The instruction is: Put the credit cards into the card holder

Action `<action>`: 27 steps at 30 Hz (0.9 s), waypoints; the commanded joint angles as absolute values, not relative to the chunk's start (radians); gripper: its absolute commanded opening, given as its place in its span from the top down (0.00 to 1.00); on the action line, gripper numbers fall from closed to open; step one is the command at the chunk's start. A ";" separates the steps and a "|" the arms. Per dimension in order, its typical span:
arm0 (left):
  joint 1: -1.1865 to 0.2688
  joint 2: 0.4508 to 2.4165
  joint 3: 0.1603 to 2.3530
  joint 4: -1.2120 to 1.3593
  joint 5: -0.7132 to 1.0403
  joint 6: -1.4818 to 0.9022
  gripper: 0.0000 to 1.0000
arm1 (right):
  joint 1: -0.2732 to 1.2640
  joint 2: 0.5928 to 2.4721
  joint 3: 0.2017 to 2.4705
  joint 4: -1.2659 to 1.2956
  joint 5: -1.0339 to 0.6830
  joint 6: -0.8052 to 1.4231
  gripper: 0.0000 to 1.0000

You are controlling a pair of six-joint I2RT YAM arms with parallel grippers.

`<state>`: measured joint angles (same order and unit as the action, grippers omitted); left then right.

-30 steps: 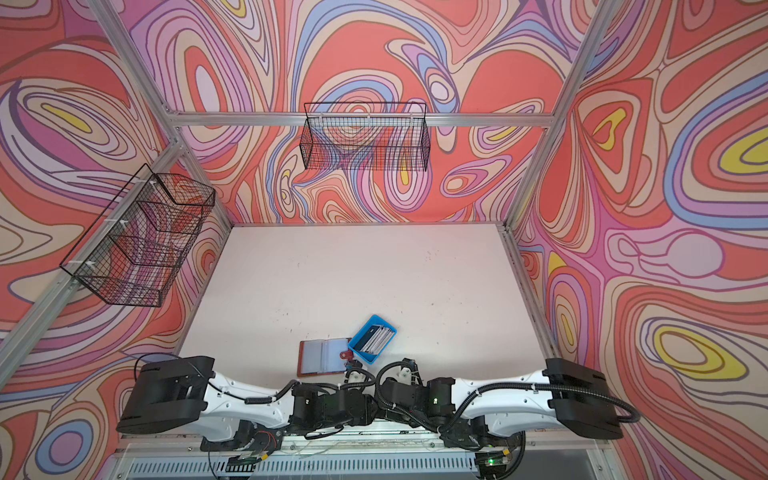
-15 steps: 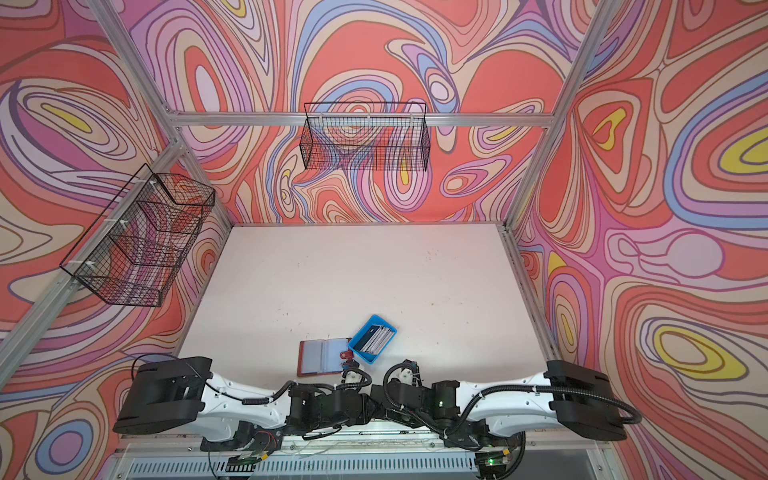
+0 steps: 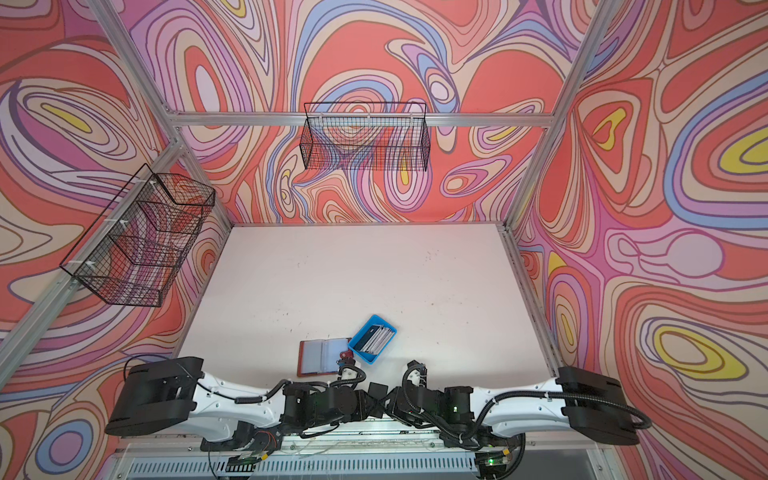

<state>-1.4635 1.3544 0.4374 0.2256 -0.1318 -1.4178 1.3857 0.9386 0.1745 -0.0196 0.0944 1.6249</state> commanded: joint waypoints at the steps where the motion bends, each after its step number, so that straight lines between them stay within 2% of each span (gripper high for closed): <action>1: -1.465 1.226 0.479 -0.054 -0.143 -1.375 0.75 | 1.388 0.888 0.214 -0.207 0.101 1.640 0.65; 6: -1.465 1.158 0.444 -0.115 -0.163 -1.381 0.70 | 1.389 0.981 0.261 -0.191 0.076 1.598 0.64; 12: -1.465 1.284 0.446 0.033 -0.086 -1.352 0.73 | 1.399 1.126 0.292 -0.127 0.059 1.575 0.63; 18: -1.453 1.409 0.444 0.121 -0.033 -1.371 0.73 | 1.401 1.152 0.298 -0.121 0.063 1.577 0.63; 27: -1.453 1.495 0.434 0.228 0.008 -1.397 0.80 | 1.403 1.157 0.269 -0.062 0.067 1.599 0.65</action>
<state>-1.4536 1.4044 0.4545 0.1356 -0.0547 -1.3769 1.3956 1.1145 0.3099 -0.1005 0.0761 1.5654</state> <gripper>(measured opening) 0.209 0.355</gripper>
